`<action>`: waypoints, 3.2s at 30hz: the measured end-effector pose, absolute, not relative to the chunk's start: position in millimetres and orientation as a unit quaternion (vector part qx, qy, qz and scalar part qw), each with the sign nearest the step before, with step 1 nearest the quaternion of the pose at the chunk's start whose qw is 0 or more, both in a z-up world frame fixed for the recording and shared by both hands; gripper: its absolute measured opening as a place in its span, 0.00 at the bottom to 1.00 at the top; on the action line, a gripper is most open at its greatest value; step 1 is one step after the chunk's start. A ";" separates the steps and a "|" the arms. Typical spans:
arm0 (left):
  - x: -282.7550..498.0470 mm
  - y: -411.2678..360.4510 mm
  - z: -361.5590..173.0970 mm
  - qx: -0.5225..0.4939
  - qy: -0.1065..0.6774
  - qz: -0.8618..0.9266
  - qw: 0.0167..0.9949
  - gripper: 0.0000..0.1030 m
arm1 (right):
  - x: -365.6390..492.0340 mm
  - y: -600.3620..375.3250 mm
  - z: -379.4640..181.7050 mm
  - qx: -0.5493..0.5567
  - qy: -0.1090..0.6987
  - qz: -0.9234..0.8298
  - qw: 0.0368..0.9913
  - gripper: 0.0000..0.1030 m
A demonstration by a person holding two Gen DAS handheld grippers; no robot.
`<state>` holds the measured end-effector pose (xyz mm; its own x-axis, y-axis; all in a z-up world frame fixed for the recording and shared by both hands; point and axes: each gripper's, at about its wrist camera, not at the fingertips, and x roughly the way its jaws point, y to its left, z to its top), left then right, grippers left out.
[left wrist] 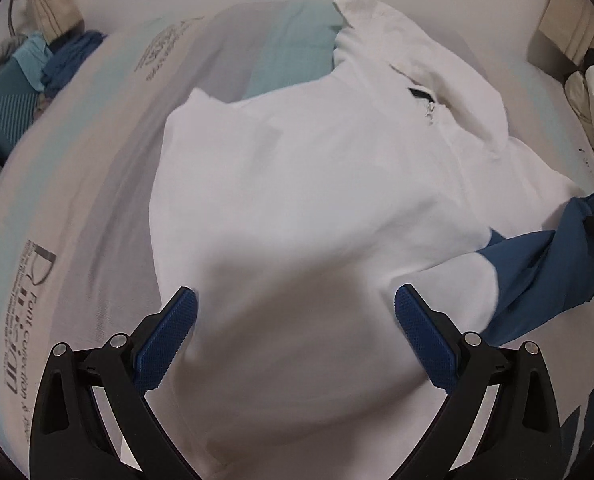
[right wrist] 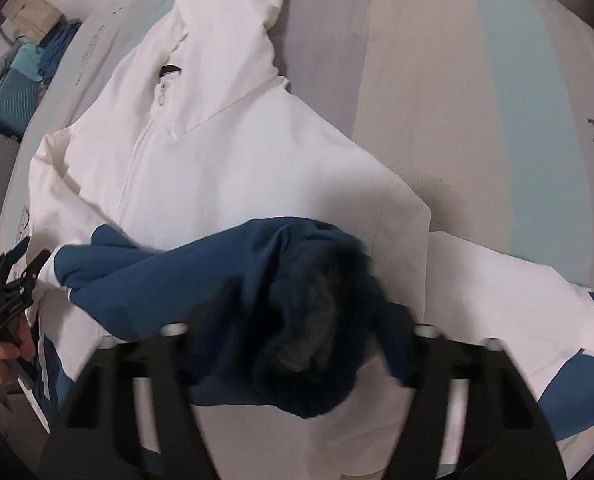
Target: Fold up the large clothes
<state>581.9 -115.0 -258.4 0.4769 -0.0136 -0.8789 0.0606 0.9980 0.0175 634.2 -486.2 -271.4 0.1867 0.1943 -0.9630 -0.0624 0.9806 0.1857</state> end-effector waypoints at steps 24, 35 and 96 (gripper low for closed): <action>580.4 -83.9 -267.0 -0.015 0.499 0.020 0.866 0.94 | 624.3 -432.4 -169.3 -0.205 0.390 0.194 0.876 0.11; 534.7 -105.6 -282.3 0.016 0.511 0.012 0.859 0.94 | 547.2 -485.1 -256.8 -0.160 0.467 0.156 0.855 0.11; 563.6 -236.9 -253.8 0.139 0.458 0.071 0.875 0.94 | 429.3 -903.3 -246.3 0.225 0.489 -0.212 0.816 0.27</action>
